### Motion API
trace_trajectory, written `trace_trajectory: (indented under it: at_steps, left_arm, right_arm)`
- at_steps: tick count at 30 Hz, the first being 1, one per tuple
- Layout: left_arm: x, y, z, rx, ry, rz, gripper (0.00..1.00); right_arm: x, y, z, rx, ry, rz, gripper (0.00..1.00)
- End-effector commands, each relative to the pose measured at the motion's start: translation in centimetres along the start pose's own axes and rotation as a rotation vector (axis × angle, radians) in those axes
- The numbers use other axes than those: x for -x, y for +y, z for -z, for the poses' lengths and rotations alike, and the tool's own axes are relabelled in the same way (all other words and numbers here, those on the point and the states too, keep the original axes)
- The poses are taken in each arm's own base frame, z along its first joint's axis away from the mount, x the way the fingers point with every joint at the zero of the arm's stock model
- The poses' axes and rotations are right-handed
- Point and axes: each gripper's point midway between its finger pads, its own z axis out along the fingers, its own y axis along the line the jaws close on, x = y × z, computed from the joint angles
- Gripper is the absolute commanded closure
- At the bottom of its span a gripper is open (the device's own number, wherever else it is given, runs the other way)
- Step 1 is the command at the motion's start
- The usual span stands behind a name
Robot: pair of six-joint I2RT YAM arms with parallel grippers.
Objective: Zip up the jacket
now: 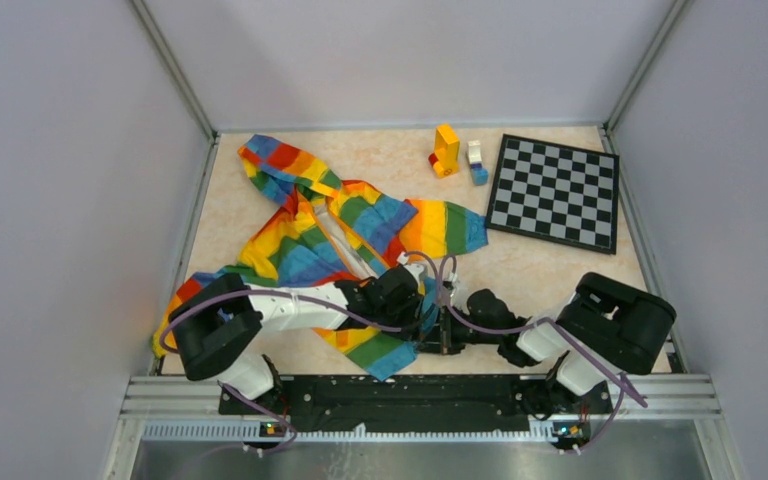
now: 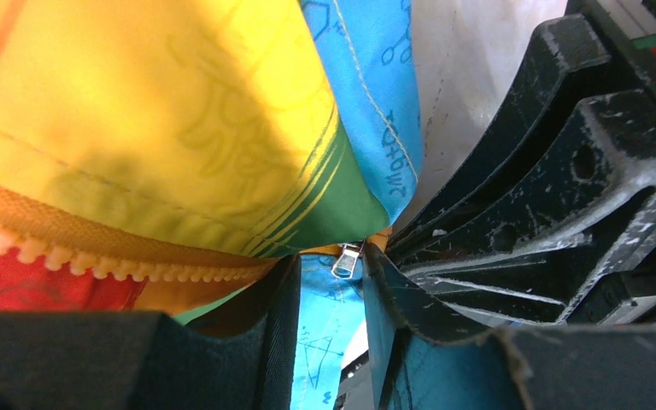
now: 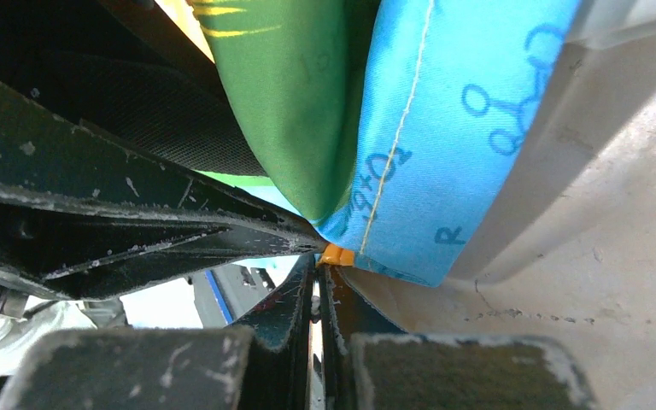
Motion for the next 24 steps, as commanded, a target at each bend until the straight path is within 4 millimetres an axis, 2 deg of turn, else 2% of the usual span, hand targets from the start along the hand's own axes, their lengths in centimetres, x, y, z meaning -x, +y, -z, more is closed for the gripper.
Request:
trace_trajectory:
  at_steps: [1,7,9,11,15,20,24]
  left_arm:
    - [-0.8,-0.9,-0.5,-0.010,0.077,-0.068,0.61]
    - [-2.2,0.3,-1.2,0.099,0.155,-0.133,0.63]
    - [-2.5,0.8,-1.4,0.131,0.177,-0.148,0.68]
    - [-2.5,1.3,-1.5,0.159,0.181,-0.150,0.78]
    - [-1.0,2.4,-0.9,0.249,0.121,-0.163,0.91]
    - [1.3,2.6,0.5,0.303,0.010,-0.151,1.00]
    - [1.4,4.2,1.4,0.394,-0.007,-0.125,1.00]
  right_arm:
    - [1.6,1.7,-0.6,0.051,-0.054,0.020,1.00]
    - [1.5,1.3,-0.5,0.033,-0.056,0.003,1.00]
    - [1.5,1.2,-0.5,0.027,-0.056,-0.003,1.00]
    - [1.4,1.1,-0.6,0.022,-0.055,-0.007,1.00]
    - [1.2,0.4,-0.7,-0.009,-0.048,-0.024,1.00]
    - [1.4,-0.8,-0.6,-0.089,-0.058,-0.050,1.00]
    - [1.4,-1.8,-0.3,-0.160,-0.061,-0.090,1.00]
